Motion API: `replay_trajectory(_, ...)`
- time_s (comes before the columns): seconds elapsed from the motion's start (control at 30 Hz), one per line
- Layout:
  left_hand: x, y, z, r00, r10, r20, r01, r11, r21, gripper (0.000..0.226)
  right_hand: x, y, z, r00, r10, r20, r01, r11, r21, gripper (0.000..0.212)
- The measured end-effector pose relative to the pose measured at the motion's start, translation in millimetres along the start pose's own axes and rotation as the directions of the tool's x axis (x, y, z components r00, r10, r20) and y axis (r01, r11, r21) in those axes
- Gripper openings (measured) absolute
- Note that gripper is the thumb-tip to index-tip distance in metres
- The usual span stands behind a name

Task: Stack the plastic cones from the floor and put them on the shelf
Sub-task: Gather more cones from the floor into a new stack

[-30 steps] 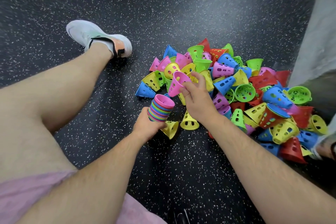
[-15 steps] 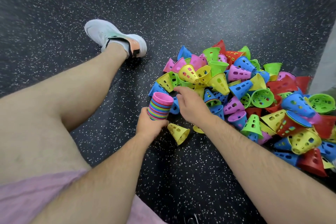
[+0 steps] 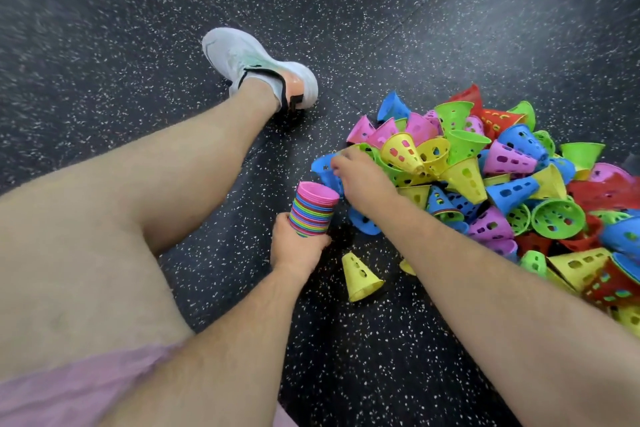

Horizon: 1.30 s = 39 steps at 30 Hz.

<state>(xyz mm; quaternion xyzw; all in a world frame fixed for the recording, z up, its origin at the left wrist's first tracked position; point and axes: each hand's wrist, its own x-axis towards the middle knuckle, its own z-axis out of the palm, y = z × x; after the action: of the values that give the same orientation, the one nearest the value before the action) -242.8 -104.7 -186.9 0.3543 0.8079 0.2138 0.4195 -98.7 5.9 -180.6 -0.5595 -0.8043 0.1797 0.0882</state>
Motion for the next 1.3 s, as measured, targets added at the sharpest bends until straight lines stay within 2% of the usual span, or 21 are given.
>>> replay_trajectory(0.1,-1.2,-4.1,3.8,1.0,0.003,0.018,-0.003,1.0,0.022,0.062,-17.4,-1.6,-22.6,0.958,0.06,-0.28,-0.008,0.983,0.182,0.014)
replay_trajectory(0.17,-4.7,-4.6,6.3,0.999,0.02,0.038,-0.021,0.999,0.025,0.061,-32.9,-9.5,-35.5,0.936,0.042,-0.349,0.051,0.967,0.251,0.015)
replay_trajectory(0.23,-7.5,-3.4,8.4,0.998,0.045,0.049,-0.046,0.999,0.02,0.062,-48.8,-13.5,-34.5,0.963,-0.006,-0.271,0.078,0.963,0.258,0.017)
replay_trajectory(0.33,-10.7,-2.9,8.2,0.996,0.062,0.057,-0.062,0.998,0.007,0.062,-75.0,-17.0,-27.2,1.0,-0.021,-0.003,0.021,0.963,0.27,0.024)
replay_trajectory(0.37,-12.4,-3.6,6.8,0.996,0.063,0.059,-0.064,0.998,0.01,0.062,-84.8,-18.8,-26.1,0.999,-0.024,0.045,0.01,0.958,0.288,0.026)
replay_trajectory(0.4,-14.3,-4.6,4.8,0.996,0.065,0.061,-0.065,0.998,0.011,0.061,-94.4,-19.5,-23.9,0.999,-0.01,0.042,-0.003,0.95,0.311,0.029)
replay_trajectory(0.5,-20.6,-10.6,-3.8,0.999,0.019,0.04,-0.019,1.0,0.01,0.062,-124.7,-21.9,-15.1,0.991,0.07,-0.11,-0.03,0.941,0.337,0.024)
replay_trajectory(0.57,-25.1,-15.1,-10.6,0.999,-0.045,0.015,0.045,0.999,0.008,0.063,-144.8,-25.1,-3.6,0.991,-0.029,-0.133,0.065,0.957,0.282,0.017)
replay_trajectory(0.63,-27.4,-18.2,-16.9,0.996,-0.084,-0.005,0.084,0.996,0.0,0.063,-160.2,-28.9,8.0,0.981,-0.173,-0.09,0.188,0.96,0.209,0.016)
replay_trajectory(0.7,-28.8,-18.7,-22.5,0.993,-0.11,-0.029,0.11,0.994,-0.003,0.062,-168.1,-34.4,17.7,0.96,-0.277,0.03,0.27,0.952,0.141,0.025)
replay_trajectory(0.8,-27.9,-18.3,-28.3,0.987,-0.144,-0.066,0.144,0.99,-0.012,0.064,-169.3,-47.2,25.0,0.892,-0.366,0.264,0.363,0.93,0.061,0.045)
replay_trajectory(0.87,-25.9,-18.9,-30.6,0.986,-0.147,-0.082,0.147,0.989,-0.014,0.068,-166.3,-53.5,26.0,0.859,-0.341,0.381,0.378,0.925,-0.024,0.056)
replay_trajectory(0.93,-24.4,-19.9,-30.9,0.985,-0.154,-0.073,0.153,0.988,-0.019,0.071,-164.1,-54.9,27.6,0.863,-0.288,0.416,0.353,0.931,-0.089,0.062)
replay_trajectory(1.07,-24.8,-16.9,-27.8,0.989,-0.131,-0.068,0.131,0.991,-0.015,0.069,-161.7,-45.1,32.7,0.92,-0.229,0.317,0.27,0.959,-0.091,0.058)
replay_trajectory(1.17,-25.6,-11.7,-26.0,0.987,-0.118,-0.108,0.109,0.991,-0.082,0.066,-162.8,-24.9,30.0,0.97,-0.151,0.188,0.168,0.983,-0.079,0.031)
replay_trajectory(1.23,-25.3,-9.7,-25.4,0.987,-0.109,-0.12,0.097,0.99,-0.103,0.066,-166.2,-10.9,23.1,0.993,-0.095,0.074,0.095,0.995,0.0,0.015)
replay_trajectory(1.3,-26.0,-10.2,-24.7,0.99,-0.087,-0.113,0.079,0.994,-0.074,0.063,-167.7,-0.6,14.2,0.999,-0.035,-0.031,0.038,0.994,0.105,0.017)
